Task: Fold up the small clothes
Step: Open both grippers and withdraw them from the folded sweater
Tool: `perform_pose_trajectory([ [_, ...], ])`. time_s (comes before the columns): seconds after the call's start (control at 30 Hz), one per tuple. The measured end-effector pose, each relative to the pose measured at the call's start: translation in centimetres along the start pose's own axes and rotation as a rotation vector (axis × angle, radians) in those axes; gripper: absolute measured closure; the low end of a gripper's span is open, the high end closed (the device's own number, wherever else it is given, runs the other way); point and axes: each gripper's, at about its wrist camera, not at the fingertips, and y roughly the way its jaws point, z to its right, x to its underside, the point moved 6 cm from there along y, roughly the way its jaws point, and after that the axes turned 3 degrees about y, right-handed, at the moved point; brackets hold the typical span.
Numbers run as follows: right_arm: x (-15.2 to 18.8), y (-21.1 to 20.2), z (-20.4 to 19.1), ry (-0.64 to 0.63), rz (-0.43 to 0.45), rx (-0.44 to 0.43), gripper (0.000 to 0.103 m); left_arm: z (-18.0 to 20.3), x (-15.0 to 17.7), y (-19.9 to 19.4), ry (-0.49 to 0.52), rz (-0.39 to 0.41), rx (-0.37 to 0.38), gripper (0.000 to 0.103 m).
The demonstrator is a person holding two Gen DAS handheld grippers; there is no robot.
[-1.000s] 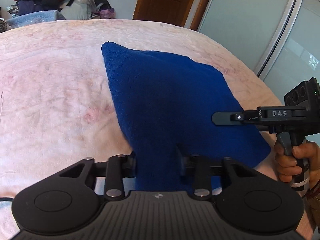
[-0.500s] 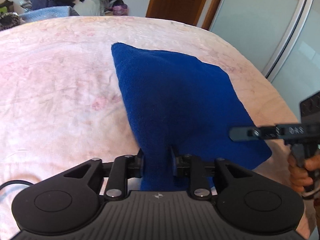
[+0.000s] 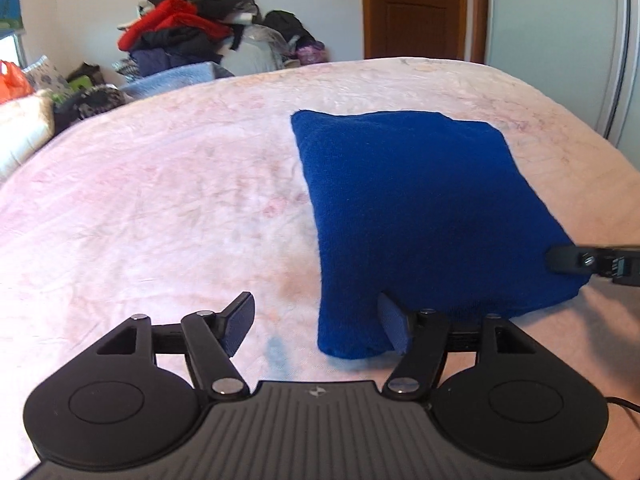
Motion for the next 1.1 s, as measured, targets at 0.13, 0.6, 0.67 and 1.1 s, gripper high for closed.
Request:
perform_pose_trajectory([
  [0.13,1.0,-1.4,-2.1,-0.093,0.019,0.022,0.025,0.4,0.5,-0.9,0.013,0.005,-0.041,0.032],
  [0.6,4.0,-1.9,-4.9,-0.141,-0.019,0.107,0.004,-0.1,3.6,-1.7,-0.074,-0.091,-0.052,0.026],
  [0.67,4.1,-2.0,-5.3,-0.149,-0.018,0.107,0.003,-0.3,3.8,-1.9,-0.086,-0.091,-0.053,0.026],
  [1.1,5.9,0.1,-5.1,-0.169,-0.043,0.229,0.001,-1.3,5.3,-1.3,-0.128,-0.012,-0.069,0.011],
])
